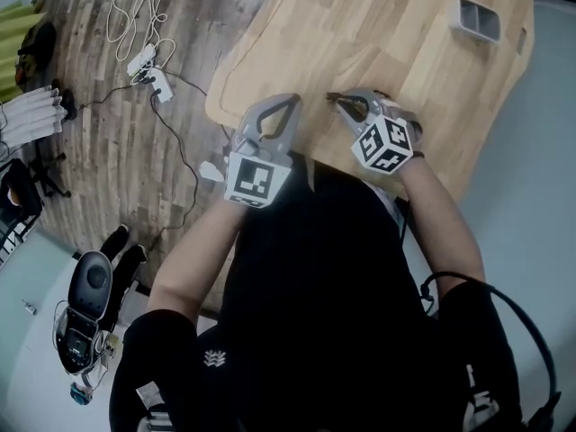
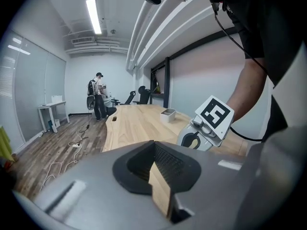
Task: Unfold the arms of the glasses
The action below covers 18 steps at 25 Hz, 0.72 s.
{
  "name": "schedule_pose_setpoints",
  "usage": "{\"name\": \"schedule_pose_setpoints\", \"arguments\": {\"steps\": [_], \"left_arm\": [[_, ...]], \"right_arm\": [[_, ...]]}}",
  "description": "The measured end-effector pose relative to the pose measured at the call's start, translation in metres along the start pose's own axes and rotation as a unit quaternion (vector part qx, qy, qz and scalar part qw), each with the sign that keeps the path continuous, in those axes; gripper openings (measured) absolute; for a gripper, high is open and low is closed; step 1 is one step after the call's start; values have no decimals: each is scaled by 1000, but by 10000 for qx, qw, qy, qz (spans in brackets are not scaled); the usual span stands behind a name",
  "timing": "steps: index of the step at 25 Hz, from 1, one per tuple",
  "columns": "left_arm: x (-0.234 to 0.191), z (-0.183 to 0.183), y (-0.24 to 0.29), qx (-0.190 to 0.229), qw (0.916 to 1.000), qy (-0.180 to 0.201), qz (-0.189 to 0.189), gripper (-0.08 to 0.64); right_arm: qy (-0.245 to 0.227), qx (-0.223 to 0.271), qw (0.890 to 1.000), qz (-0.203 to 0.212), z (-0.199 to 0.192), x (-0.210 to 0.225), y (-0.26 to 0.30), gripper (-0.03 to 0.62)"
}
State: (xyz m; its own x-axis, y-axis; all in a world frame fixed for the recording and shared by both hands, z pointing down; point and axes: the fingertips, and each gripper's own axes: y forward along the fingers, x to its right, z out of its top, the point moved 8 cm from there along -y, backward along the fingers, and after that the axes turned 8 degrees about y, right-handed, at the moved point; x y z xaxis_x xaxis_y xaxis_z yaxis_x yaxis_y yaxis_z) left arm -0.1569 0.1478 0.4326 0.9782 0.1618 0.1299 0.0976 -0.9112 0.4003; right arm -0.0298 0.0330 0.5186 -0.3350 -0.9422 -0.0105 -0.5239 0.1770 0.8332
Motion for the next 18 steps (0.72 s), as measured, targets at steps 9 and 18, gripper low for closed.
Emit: {"name": "schedule_pose_setpoints", "arguments": {"steps": [9, 18], "left_arm": [[-13, -2, 0, -113, 9999, -77, 77, 6], [-6, -6, 13, -243, 9994, -105, -226, 6]], "right_arm": [[-89, -269, 9995, 151, 0, 3, 10, 24], [154, 292, 9995, 29, 0, 1, -11, 15]]}}
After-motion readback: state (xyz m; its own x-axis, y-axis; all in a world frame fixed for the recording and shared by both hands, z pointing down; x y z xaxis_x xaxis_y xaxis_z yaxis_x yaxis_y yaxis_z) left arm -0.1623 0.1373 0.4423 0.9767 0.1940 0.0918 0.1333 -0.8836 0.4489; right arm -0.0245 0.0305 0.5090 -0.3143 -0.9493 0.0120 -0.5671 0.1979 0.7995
